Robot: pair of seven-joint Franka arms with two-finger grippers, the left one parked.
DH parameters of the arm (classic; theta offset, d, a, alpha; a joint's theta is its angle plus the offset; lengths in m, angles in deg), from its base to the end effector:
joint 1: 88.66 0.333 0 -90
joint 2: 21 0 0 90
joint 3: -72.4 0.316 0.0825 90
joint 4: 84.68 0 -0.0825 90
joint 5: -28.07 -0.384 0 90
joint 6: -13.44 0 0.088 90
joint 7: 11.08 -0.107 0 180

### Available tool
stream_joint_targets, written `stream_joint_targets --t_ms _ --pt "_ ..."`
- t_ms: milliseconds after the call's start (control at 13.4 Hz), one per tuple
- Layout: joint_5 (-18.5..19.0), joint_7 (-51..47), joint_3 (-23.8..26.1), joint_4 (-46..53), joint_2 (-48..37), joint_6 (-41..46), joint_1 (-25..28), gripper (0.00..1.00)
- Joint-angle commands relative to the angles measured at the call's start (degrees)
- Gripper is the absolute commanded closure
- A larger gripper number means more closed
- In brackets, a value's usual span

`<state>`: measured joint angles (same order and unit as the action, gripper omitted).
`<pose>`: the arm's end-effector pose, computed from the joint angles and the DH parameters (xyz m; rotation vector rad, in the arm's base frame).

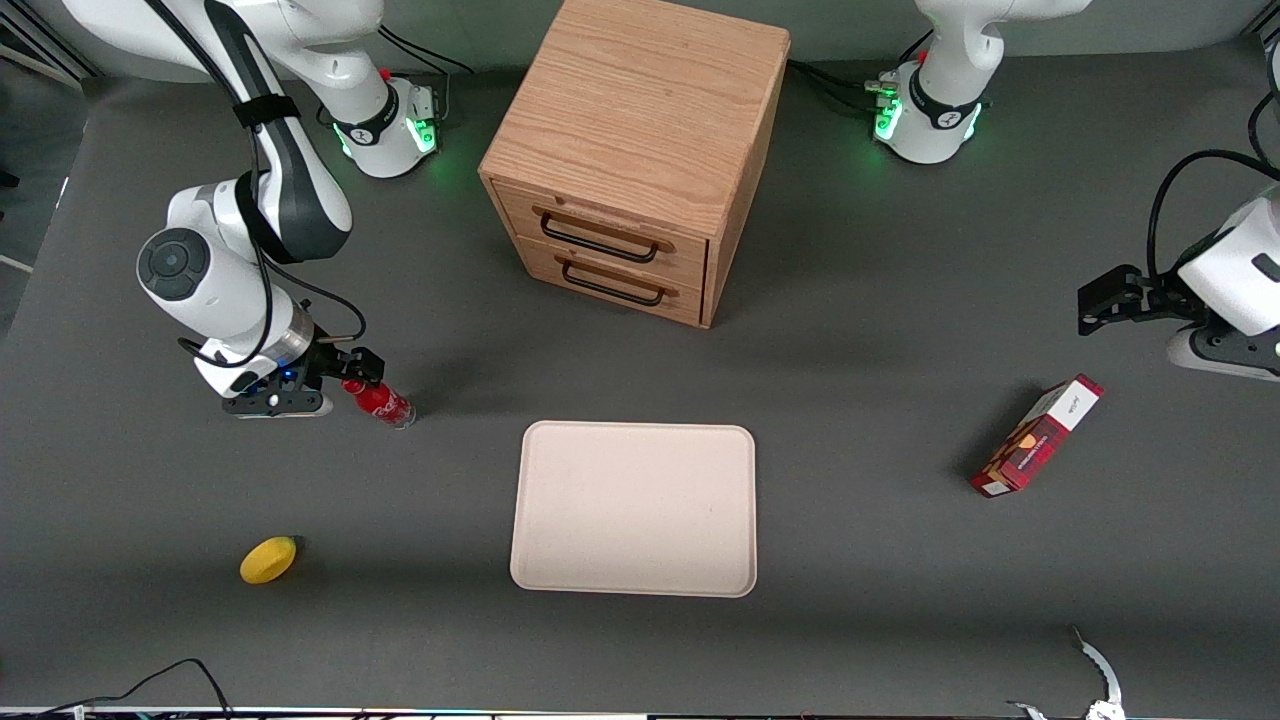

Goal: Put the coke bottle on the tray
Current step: 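Close the right gripper around the bottle's cap end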

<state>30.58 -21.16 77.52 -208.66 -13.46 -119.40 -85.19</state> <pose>0.5499 0.0817 0.3380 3.1247 0.0039 0.0418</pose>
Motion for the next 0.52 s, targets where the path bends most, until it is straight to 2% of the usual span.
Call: stream_joint_targets --t_ms 0,298,372,447 --pt "1.19 -0.73 0.24 -1.87 -1.74 -1.01 -0.04 0.32" --pt "1.19 -0.82 0.33 -1.87 -1.65 -1.01 0.05 0.68" --pt "1.19 -0.82 0.33 -1.87 -1.65 -1.01 0.05 0.87" --pt "1.19 -0.90 0.33 -1.87 -1.74 -1.01 0.13 1.00"
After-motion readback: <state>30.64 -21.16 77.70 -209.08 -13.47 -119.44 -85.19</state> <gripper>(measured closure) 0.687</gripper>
